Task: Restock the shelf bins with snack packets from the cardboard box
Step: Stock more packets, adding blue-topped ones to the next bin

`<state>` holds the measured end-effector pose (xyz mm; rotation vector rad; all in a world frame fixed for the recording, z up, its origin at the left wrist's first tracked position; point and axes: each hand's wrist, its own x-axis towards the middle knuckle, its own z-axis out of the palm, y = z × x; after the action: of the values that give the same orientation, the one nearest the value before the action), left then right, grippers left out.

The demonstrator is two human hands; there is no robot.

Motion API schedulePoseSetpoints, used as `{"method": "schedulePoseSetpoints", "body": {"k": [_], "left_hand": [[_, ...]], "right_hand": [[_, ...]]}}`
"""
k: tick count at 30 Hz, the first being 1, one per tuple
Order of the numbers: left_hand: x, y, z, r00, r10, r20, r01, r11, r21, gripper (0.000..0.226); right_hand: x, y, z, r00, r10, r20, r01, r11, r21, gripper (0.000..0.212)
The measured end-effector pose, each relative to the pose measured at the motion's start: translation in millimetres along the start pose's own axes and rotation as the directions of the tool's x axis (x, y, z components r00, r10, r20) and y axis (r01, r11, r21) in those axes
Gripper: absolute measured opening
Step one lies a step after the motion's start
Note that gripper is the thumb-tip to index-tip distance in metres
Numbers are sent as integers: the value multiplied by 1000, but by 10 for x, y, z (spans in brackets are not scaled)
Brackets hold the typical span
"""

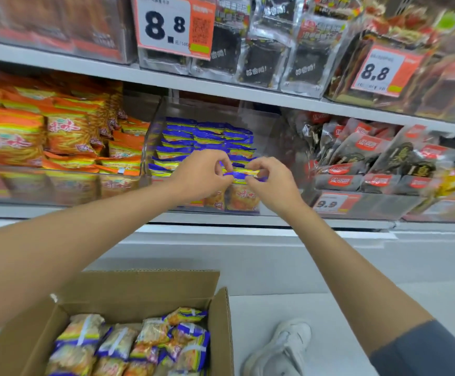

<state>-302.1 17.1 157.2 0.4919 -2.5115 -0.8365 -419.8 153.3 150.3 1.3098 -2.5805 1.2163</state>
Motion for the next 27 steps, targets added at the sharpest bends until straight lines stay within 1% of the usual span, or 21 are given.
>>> {"method": "schedulePoseSetpoints", "body": {"k": [1, 3, 4, 6, 9, 12, 14, 16, 18, 21, 23, 24, 27], "left_hand": [[-143, -16, -25, 1000, -23, 0, 23, 1000, -22, 8], [-478, -133, -77, 996, -84, 10, 84, 994, -69, 8], [-668, -235, -98, 992, -125, 26, 127, 988, -82, 7], [-1094, -532, -117, 971, -225, 84, 231, 970, -76, 5], [-1744, -1070, -81, 899, -383, 212, 398, 917, -32, 5], [-2305, -1643, -23, 788, -526, 321, 541, 840, 49, 10], [-2586, -1956, 8, 729, -596, 338, 621, 782, 40, 9], [-2758, -2139, 34, 702, -625, 340, 661, 750, 15, 6], [-2874, -2218, 71, 678, -647, 349, 695, 719, -18, 5], [-3016, -2298, 77, 632, -678, 375, 741, 670, -39, 13], [-3108, -2352, 52, 595, -705, 385, 772, 635, -30, 14], [-3135, -2367, 37, 588, -710, 387, 779, 626, -36, 14], [-3139, -2389, 16, 578, -713, 398, 787, 616, -40, 14]], "right_hand": [[-114, -89, 70, 1000, -4, 6, 4, 1000, 12, 16], [-382, -240, 251, 997, -32, 64, 29, 998, 54, 10], [-534, -294, 361, 992, -44, 115, 36, 997, 75, 13], [-863, -371, 626, 967, -21, 255, 0, 996, 84, 11], [-1297, -313, 1141, 871, 26, 491, -39, 999, 16, 12], [-1640, -135, 1689, 742, 77, 666, -67, 997, -41, 16], [-1823, 16, 2058, 665, 138, 734, -121, 990, -77, 16], [-1963, 148, 2431, 596, 197, 779, -156, 979, -129, 13], [-2081, 228, 2785, 556, 227, 800, -166, 973, -160, 11], [-2182, 299, 3294, 520, 192, 832, -129, 981, -145, 25], [-2233, 335, 3612, 494, 157, 855, -75, 988, -138, 43], [-2260, 364, 3767, 483, 144, 863, -66, 989, -129, 52], [-2322, 469, 4107, 459, 205, 865, -57, 978, -202, 76]]}}
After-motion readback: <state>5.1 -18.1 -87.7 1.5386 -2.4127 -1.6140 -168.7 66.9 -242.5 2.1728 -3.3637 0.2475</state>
